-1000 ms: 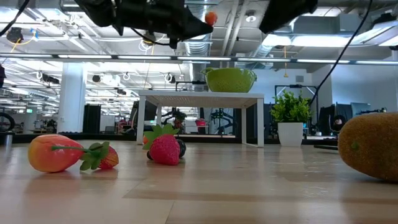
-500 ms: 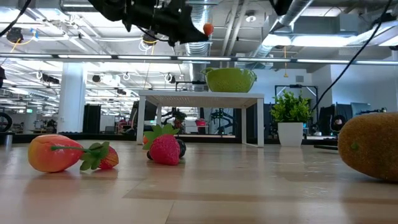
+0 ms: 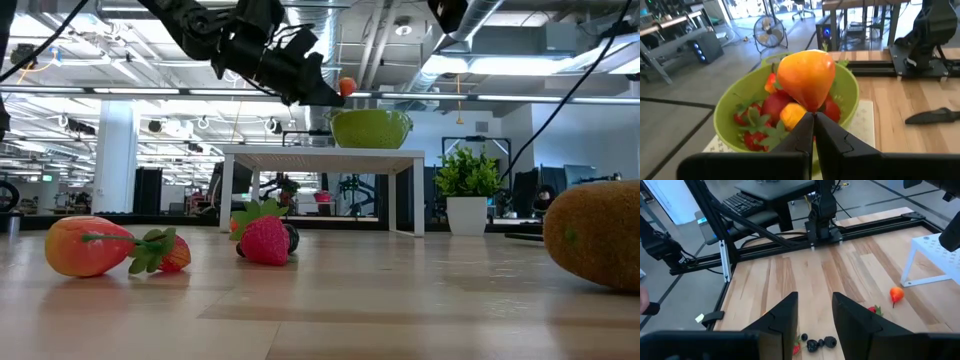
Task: Pick & Place Fruit
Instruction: Put the yellow pear into the green strainer bowl, then put the red strawberry into the green strainer bowl
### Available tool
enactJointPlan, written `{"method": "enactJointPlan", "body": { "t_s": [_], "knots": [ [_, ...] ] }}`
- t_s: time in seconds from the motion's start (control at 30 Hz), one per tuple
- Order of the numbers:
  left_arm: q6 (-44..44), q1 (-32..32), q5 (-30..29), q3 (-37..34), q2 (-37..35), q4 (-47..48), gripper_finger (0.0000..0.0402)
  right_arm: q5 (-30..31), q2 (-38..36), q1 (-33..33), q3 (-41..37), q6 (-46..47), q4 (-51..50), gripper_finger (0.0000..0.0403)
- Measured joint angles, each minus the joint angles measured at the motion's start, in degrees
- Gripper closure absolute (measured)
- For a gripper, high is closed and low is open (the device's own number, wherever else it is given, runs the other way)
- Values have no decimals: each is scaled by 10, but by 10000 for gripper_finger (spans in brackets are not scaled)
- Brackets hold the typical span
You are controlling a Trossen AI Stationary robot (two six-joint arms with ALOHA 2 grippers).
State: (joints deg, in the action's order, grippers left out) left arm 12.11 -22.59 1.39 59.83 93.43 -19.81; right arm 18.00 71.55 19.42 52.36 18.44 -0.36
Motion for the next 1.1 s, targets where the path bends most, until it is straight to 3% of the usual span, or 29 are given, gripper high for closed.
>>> {"method": "enactJointPlan", "body": {
  "t_s": [0.37,0.77,1.1],
  "knots": [
    [-1,0,0,0,0,-9,385,0,0,0,0,-9,0,288],
    [-17,10,-20,0,-15,2,242,0,1,0,0,-9,-1,288],
    [-18,104,-29,0,-123,107,169,0,1,1,0,-9,-5,288]
  ]
}}
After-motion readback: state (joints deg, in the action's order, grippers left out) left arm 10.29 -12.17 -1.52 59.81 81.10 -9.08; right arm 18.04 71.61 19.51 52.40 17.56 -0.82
